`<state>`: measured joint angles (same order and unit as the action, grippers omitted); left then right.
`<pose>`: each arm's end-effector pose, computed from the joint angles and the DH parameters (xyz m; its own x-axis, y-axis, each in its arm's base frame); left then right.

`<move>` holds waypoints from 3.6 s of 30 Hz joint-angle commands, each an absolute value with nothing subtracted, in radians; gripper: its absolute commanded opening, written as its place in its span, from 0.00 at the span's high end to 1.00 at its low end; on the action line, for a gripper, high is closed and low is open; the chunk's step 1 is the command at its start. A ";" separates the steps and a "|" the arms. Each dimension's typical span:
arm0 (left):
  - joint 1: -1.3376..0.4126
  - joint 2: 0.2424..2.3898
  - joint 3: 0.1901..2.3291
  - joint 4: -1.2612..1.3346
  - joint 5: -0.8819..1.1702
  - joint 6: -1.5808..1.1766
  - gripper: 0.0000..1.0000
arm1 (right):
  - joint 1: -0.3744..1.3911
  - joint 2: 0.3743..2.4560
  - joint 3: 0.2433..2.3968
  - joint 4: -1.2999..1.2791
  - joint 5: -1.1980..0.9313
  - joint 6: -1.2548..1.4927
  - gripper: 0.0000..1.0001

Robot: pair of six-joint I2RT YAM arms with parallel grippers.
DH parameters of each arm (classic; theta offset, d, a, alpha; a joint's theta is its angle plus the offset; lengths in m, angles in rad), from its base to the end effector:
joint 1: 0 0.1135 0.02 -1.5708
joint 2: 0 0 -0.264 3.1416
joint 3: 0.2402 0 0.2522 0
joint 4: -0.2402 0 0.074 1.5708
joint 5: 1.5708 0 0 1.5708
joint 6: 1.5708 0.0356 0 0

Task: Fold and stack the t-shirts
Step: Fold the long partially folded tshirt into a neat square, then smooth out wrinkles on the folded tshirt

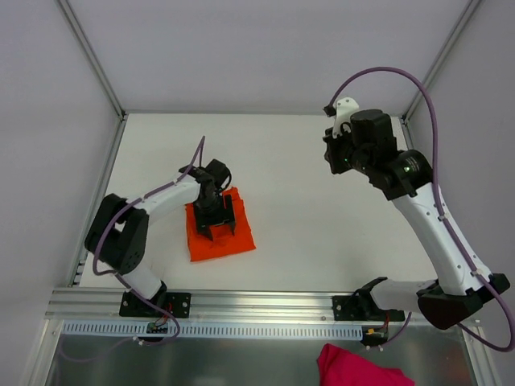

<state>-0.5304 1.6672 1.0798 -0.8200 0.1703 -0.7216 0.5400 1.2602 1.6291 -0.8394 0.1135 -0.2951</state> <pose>0.2560 -0.1571 0.1828 -0.9840 -0.1776 -0.0117 -0.1701 0.9575 -0.2330 0.2111 0.1218 0.4596 -0.2486 -0.4859 -0.8379 -0.5190 0.7972 -0.3084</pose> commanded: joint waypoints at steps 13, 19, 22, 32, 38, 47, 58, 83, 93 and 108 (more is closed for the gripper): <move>-0.471 1.582 1.272 -0.805 -0.055 -0.683 0.36 | 0.595 1.402 1.221 -0.572 -0.419 -0.089 0.84; -0.469 1.526 1.141 -0.787 -0.029 -0.747 0.88 | 0.606 1.521 1.236 -0.525 -0.520 -0.086 0.90; -0.471 1.523 1.112 -0.788 -0.041 -0.755 0.95 | 0.612 1.587 1.276 -0.514 -0.545 -0.078 0.93; -0.469 1.514 1.086 -0.784 -0.118 -0.746 0.43 | 0.650 1.715 1.416 -0.552 -0.571 -0.132 0.89; -0.469 1.531 1.114 -0.807 -0.187 -0.721 0.42 | 0.661 1.867 1.499 -0.488 -0.592 -0.087 0.75; -0.425 1.522 1.094 -0.743 -0.201 -0.730 0.38 | 0.686 2.071 1.592 -0.465 -0.558 -0.091 0.64; -0.344 1.522 1.111 -0.686 -0.222 -0.655 0.28 | 0.689 2.112 1.638 -0.474 -0.545 -0.097 0.55; -0.284 1.529 1.051 -0.644 -0.215 -0.623 0.31 | 0.689 2.243 1.813 -0.515 -0.545 -0.097 0.54; -0.282 1.525 1.022 -0.620 -0.199 -0.632 0.34 | 0.686 2.232 1.761 -0.526 -0.546 -0.106 0.73; -0.281 1.522 1.014 -0.609 -0.193 -0.640 0.93 | 0.687 2.227 1.787 -0.551 -0.523 -0.112 0.99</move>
